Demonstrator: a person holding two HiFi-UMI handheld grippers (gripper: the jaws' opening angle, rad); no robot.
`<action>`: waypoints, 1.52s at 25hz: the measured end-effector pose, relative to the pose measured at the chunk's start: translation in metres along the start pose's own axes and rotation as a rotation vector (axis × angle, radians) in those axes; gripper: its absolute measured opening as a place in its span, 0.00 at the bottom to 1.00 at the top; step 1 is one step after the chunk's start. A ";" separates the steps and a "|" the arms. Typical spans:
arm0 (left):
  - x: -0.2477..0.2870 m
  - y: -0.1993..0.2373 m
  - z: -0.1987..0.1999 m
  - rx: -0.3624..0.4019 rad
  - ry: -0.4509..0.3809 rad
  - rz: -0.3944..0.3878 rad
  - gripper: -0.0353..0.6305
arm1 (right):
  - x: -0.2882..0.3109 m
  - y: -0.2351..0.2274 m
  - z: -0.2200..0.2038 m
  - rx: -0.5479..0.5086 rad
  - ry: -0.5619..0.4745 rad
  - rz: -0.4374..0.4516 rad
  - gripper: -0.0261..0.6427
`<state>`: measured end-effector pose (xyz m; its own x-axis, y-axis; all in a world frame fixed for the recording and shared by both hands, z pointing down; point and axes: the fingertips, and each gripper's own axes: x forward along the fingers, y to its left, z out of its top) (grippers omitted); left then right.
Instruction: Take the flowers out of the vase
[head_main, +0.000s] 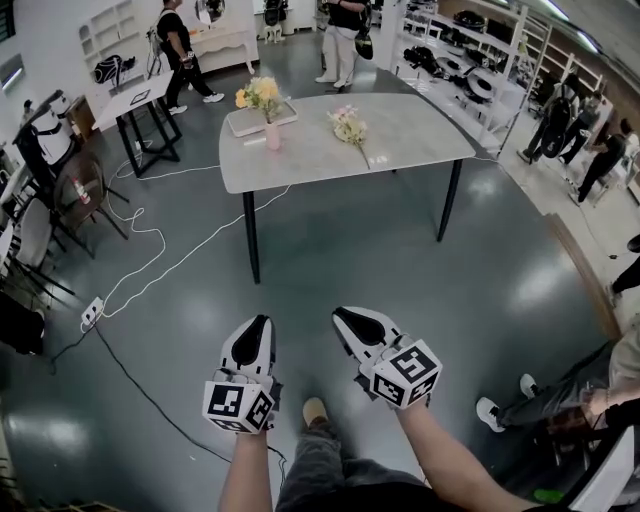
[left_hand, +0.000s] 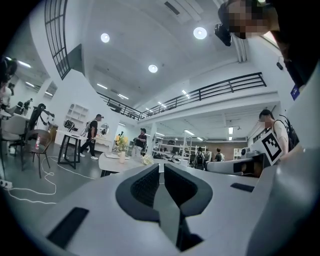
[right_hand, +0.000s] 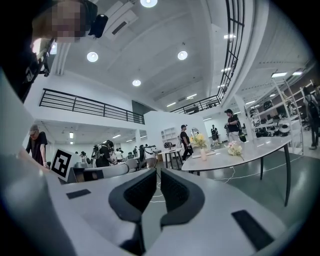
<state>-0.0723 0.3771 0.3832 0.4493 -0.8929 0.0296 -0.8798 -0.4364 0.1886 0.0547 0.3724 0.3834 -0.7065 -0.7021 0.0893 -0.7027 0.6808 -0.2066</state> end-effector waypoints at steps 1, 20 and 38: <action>0.009 0.006 0.002 -0.001 0.004 0.000 0.12 | 0.009 -0.007 0.003 0.006 0.002 -0.003 0.10; 0.123 0.101 0.022 -0.001 0.025 -0.054 0.12 | 0.150 -0.063 0.030 0.005 -0.022 0.014 0.10; 0.261 0.155 0.041 -0.006 -0.003 -0.031 0.12 | 0.252 -0.169 0.062 0.010 -0.017 0.064 0.10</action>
<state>-0.0976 0.0719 0.3803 0.4757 -0.8793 0.0207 -0.8645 -0.4631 0.1954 0.0006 0.0675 0.3809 -0.7484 -0.6606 0.0592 -0.6552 0.7224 -0.2209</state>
